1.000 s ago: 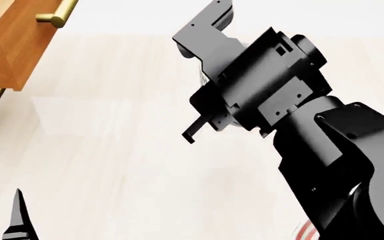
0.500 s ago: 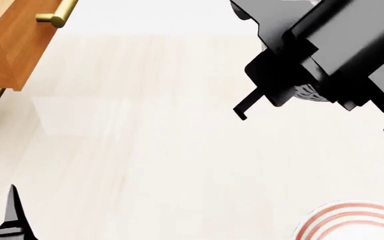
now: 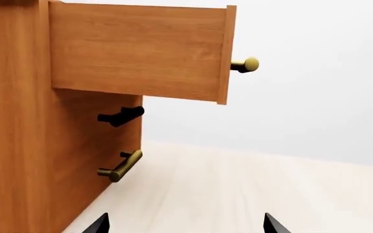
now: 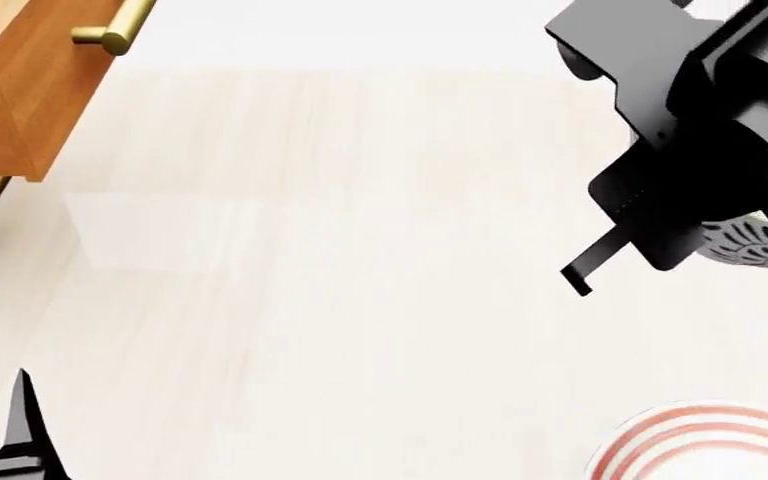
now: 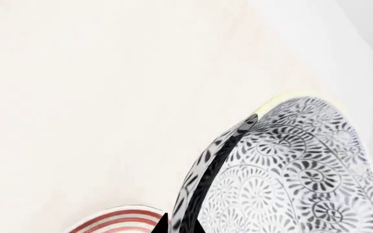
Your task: Put the bowl on the plate.
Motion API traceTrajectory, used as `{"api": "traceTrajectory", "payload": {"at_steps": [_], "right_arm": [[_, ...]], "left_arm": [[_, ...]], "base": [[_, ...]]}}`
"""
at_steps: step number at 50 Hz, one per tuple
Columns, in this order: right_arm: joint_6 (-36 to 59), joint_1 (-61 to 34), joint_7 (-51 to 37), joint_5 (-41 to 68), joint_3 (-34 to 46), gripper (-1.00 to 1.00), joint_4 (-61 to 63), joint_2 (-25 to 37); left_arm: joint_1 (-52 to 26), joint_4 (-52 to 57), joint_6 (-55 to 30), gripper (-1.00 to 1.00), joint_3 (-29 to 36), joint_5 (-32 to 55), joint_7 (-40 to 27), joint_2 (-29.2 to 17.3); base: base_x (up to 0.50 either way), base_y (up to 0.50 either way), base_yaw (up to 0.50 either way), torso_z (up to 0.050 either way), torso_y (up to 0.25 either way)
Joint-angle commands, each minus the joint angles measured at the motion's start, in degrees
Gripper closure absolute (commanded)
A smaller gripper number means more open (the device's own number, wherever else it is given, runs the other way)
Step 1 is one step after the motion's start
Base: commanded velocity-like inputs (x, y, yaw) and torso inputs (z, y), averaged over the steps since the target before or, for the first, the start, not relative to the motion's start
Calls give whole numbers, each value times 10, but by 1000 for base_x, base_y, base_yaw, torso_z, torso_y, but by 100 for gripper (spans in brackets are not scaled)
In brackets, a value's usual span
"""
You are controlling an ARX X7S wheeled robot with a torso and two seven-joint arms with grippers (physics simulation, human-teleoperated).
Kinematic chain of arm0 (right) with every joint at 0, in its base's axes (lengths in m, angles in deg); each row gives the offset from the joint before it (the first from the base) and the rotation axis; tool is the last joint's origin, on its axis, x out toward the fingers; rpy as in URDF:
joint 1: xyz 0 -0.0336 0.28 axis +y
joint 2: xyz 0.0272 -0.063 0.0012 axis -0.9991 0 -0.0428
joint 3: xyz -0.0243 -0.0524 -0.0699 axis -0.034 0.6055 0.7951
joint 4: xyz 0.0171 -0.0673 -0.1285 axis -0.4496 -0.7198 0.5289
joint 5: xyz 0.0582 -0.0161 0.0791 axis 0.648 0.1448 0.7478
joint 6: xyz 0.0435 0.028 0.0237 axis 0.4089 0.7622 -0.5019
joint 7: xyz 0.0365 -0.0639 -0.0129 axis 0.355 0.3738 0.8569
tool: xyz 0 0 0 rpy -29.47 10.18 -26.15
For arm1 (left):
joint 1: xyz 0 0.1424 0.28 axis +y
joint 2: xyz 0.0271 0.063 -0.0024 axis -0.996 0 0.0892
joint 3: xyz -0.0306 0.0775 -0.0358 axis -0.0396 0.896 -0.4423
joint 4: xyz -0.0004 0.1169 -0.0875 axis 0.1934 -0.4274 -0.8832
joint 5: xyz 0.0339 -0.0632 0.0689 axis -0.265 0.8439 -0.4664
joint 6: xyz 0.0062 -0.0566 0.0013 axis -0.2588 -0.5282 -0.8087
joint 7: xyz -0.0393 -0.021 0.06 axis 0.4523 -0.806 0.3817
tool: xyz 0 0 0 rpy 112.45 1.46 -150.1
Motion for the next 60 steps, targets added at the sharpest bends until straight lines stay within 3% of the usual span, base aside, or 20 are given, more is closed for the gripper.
{"api": "traceTrajectory", "payload": {"at_steps": [1,8,22,41,60], "right_arm": [[48,-30,6,13,36,100,17,13],[53,-61,-12,57,80,100,16,12],[51,-112,-136,228,163,100,32,33],[38,-115,-285,402,215,100,71,97],[15,-116,-365,493,256,100,135,148]], "left_arm": [[0,-19,15,-100,3,-3,5,4],[-3,-30,21,-100,6,-5,8,7],[-5,-31,21,-100,12,-5,10,8],[-8,-32,21,-100,13,-2,10,5],[-10,-36,21,-100,15,0,9,4]], "base": [[0,0,0,0,0],[0,0,0,0,0],[0,0,0,0,0],[0,0,0,0,0],[0,0,0,0,0]]}}
